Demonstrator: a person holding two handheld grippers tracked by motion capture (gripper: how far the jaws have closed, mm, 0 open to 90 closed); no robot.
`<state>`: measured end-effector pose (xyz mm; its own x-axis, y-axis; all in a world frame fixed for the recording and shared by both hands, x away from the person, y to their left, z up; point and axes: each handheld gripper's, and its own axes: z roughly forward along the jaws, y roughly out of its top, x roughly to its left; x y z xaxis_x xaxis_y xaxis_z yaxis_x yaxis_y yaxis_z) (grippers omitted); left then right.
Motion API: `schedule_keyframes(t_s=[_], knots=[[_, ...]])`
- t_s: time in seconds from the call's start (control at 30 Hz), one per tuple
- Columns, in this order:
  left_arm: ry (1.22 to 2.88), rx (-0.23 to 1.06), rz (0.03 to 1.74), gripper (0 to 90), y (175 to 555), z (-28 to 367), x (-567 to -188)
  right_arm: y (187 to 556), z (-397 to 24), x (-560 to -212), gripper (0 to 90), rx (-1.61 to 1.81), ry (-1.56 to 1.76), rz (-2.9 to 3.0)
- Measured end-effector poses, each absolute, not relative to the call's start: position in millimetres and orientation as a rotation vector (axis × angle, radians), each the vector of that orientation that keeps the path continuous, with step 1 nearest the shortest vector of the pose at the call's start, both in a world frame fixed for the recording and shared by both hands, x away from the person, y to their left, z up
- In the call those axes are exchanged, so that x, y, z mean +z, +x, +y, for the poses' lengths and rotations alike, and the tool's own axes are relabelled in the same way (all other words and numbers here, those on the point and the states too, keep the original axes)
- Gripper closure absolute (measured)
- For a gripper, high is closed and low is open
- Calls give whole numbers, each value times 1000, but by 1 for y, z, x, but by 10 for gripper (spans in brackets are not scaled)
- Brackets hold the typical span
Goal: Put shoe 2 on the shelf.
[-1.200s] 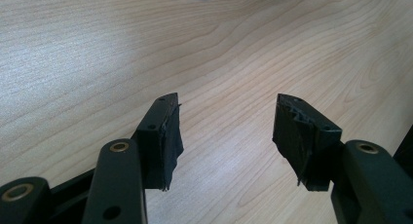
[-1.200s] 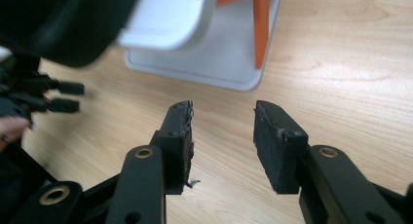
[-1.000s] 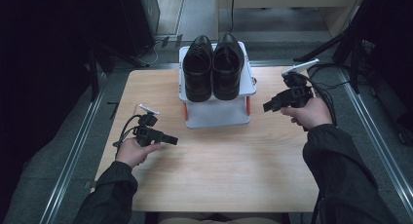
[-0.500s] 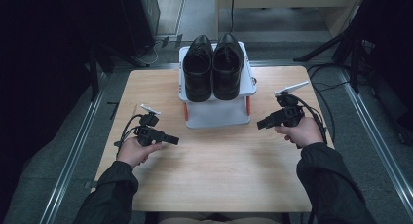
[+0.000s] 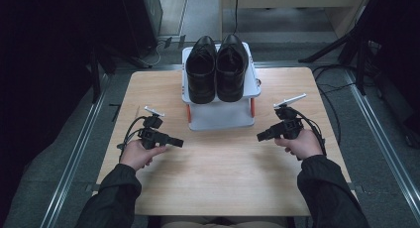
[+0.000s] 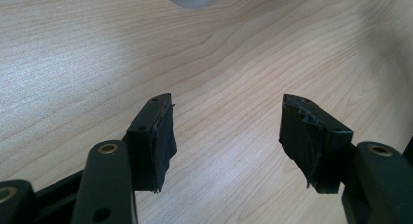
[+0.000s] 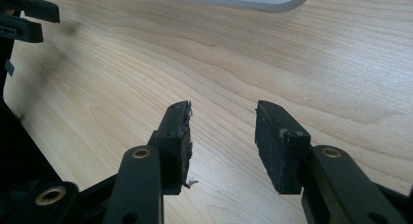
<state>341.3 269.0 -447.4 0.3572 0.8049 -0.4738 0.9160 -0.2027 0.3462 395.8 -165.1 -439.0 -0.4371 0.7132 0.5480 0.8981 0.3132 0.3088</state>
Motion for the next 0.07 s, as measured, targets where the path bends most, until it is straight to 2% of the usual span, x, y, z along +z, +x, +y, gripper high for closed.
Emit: schedule_keyframes(t_s=[0.07], knots=[[2050,-253,1485,368,341,269,-447,396,-165,-440,573,-844,-1449,-2274]])
